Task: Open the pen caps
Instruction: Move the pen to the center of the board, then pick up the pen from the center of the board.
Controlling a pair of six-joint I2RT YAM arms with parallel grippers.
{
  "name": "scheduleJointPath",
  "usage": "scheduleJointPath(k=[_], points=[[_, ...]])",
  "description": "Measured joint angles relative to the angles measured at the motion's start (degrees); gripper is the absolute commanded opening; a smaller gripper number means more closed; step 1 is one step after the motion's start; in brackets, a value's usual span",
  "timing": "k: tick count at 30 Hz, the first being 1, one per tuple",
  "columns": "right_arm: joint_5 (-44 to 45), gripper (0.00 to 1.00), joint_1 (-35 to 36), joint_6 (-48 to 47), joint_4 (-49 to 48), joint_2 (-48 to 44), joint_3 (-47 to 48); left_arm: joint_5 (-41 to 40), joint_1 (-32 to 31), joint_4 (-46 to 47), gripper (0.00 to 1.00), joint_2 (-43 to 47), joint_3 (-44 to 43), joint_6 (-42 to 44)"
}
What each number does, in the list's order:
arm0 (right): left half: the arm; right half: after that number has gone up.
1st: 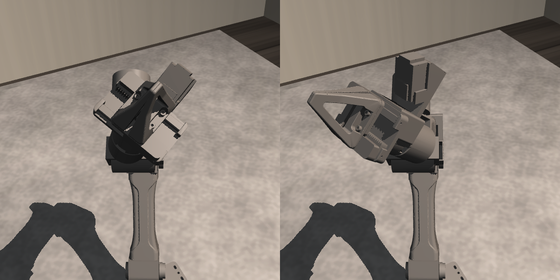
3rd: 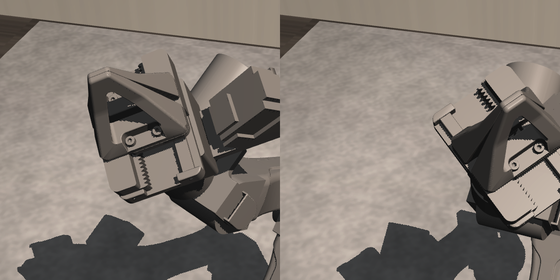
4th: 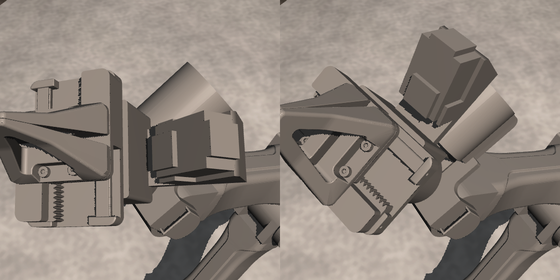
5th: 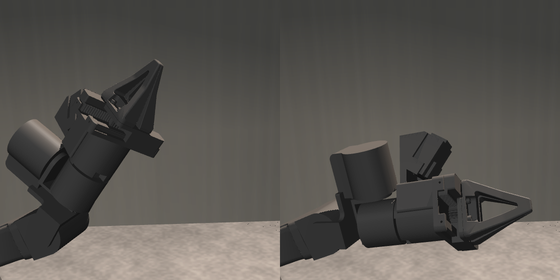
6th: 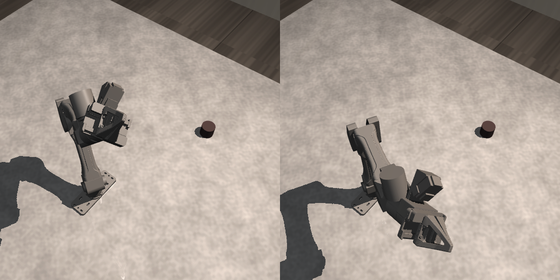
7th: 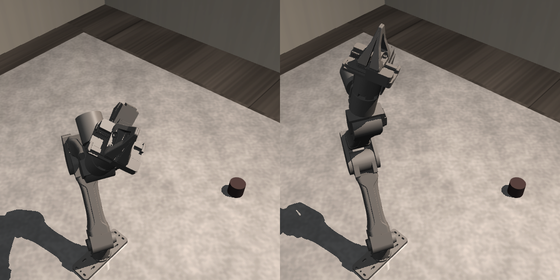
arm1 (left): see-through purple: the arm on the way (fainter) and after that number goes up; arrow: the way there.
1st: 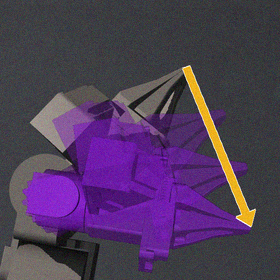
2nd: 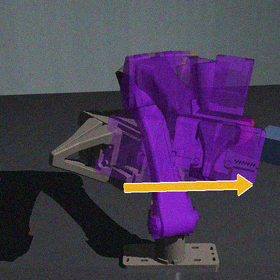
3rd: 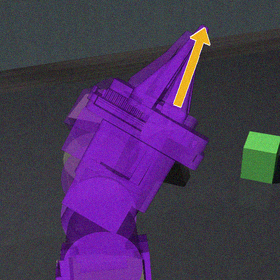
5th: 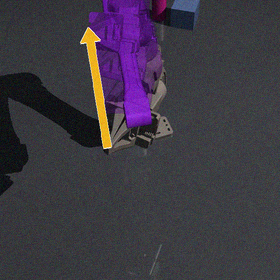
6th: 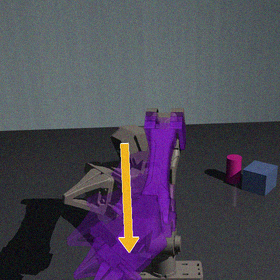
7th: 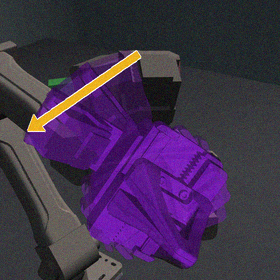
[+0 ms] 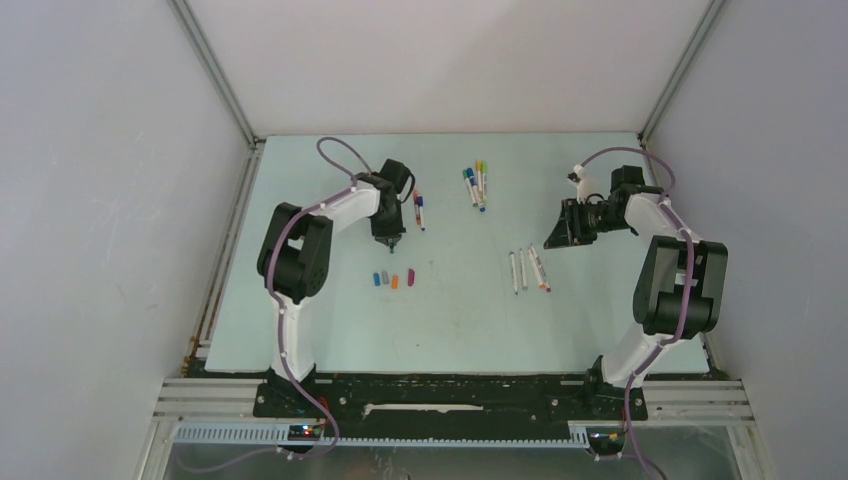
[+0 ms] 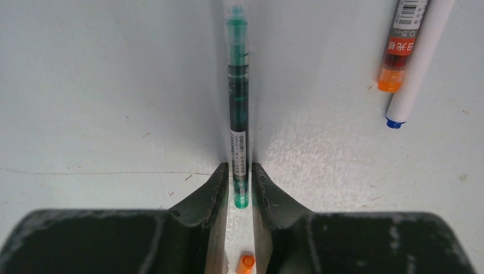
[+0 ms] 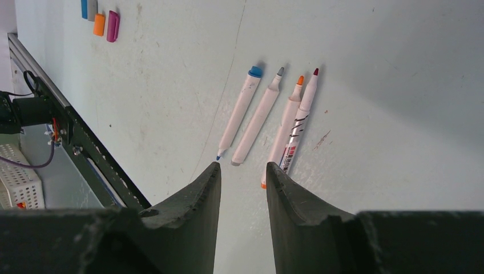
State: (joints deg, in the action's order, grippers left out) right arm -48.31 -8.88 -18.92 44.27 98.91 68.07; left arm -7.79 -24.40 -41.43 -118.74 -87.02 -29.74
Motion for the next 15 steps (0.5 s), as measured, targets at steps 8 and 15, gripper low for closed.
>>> scheduleJointPath(k=[8,15], points=[[-0.07,0.37,-0.39,0.0,0.17,-0.02,0.0,0.46,0.28,-1.7,0.3,-2.08,-3.21,3.43],[-0.42,0.38,-0.52,-0.04,0.2,-0.02,0.0,2.12,1.22,-1.62,0.27,-2.43,-3.69,5.33]])
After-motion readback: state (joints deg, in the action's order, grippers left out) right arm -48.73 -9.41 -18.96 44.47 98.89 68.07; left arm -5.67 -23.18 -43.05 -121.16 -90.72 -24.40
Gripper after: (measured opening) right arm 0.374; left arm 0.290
